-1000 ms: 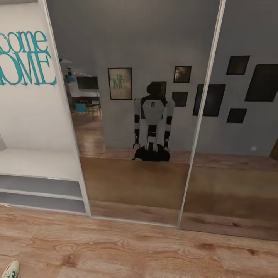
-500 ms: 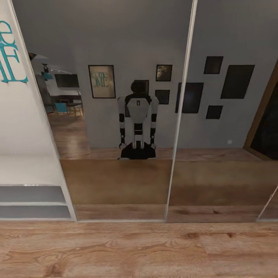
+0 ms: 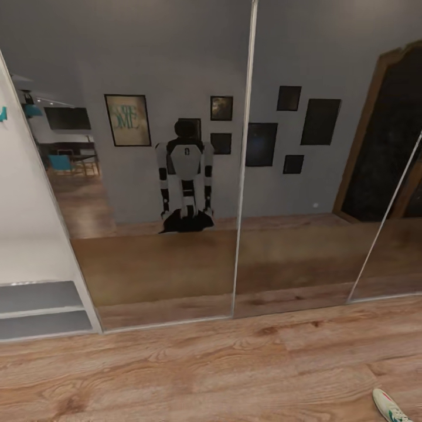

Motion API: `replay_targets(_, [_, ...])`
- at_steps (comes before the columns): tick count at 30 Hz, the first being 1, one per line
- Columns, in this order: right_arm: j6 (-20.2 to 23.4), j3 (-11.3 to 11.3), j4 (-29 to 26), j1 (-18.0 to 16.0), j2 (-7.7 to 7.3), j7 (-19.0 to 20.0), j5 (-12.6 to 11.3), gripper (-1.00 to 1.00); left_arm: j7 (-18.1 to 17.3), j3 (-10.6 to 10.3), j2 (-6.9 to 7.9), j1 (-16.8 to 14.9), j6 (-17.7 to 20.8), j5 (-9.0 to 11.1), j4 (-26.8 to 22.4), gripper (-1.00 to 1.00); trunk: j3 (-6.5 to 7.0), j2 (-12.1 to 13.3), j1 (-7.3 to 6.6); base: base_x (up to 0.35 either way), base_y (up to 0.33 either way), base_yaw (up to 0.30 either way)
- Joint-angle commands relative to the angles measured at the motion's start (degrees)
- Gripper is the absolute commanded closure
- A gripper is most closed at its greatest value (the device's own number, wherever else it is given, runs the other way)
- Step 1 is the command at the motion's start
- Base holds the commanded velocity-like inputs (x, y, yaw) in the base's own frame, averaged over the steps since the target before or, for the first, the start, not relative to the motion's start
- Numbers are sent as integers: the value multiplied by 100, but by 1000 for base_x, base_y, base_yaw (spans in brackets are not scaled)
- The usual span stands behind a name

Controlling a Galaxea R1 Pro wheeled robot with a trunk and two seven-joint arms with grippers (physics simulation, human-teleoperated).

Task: Pick up the two gym shoes and the two sandals from the corridor floor and place them onto the hallstand (shoe rack) in the corridor, making sure they are on the rack and not on the floor. Arrange them so the two gym shoes are next to each other and the two sandals are next to each other.

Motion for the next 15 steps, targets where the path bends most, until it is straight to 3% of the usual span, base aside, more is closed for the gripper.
replay_targets(1, [-16,-2,2,-2,1,-3,2,-100,-1,-2,2,-2,-19,0,4,-100,-12,-3,-4,-321,102,-218])
replay_targets(15, [-16,-2,2,-2,1,-3,2,-100,-1,-2,-1,-2,-19,0,4,-100,-111,-3,-4,-300,105,-203])
